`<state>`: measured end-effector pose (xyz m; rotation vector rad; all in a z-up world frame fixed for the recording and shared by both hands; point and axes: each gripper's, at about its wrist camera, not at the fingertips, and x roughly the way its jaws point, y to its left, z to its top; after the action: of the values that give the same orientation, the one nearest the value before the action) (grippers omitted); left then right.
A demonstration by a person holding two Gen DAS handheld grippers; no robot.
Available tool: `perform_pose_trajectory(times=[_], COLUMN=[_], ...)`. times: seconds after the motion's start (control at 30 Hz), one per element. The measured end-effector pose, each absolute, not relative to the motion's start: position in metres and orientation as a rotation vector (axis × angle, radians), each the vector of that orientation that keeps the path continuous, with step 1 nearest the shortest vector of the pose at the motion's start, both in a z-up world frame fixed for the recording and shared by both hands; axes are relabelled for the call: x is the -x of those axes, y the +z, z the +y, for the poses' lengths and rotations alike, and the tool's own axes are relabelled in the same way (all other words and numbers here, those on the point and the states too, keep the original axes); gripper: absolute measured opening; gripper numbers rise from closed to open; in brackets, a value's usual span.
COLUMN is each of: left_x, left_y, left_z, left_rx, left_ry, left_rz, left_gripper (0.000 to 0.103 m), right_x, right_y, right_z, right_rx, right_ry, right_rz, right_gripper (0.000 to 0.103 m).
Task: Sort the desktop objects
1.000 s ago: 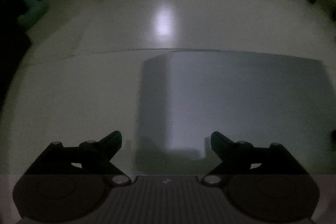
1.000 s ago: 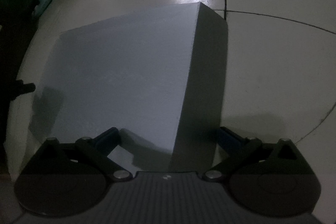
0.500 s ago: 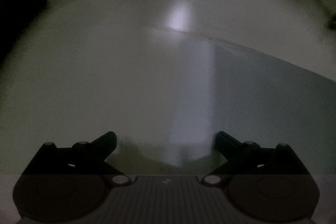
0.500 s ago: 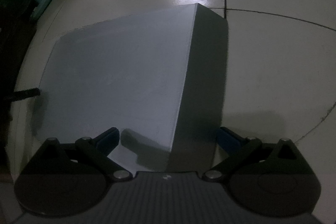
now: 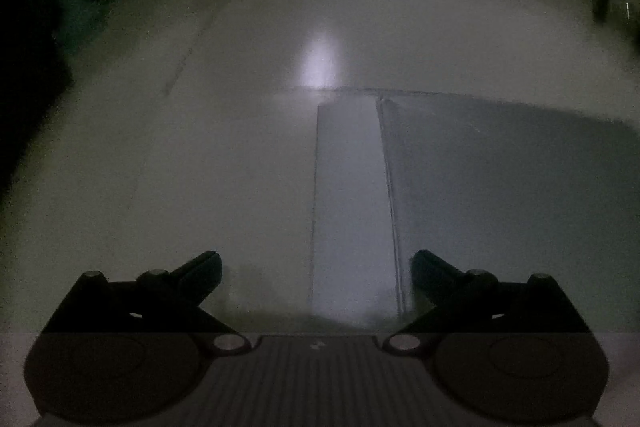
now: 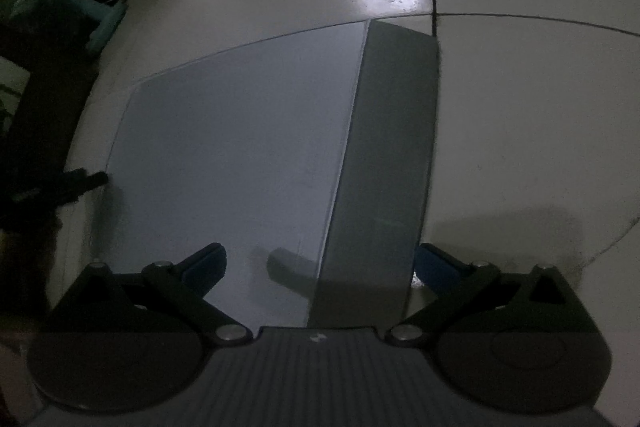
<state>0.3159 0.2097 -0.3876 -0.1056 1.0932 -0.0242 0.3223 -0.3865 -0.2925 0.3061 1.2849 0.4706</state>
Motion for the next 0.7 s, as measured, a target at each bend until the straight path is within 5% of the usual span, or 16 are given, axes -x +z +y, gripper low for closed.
perform_pose_trajectory(times=[0.57, 0.7], left_x=[-0.305, -0.321], left_y=[-0.39, -0.402], left_z=[0.137, 0.164], left_rx=[0.065, 0.27], left_ry=[-0.232, -0.277], left_rz=[1.164, 1.161], left_gripper=[0.103, 0.102], right_x=[-0.336, -0.337], right_y=[-0.291, -0.293], right_z=[-0.367, -0.36], right_rx=[-0.21, -0.189], right_ry=[0.471, 0.471], right_rz=[1.347, 1.353], right_gripper=[0.103, 0.103])
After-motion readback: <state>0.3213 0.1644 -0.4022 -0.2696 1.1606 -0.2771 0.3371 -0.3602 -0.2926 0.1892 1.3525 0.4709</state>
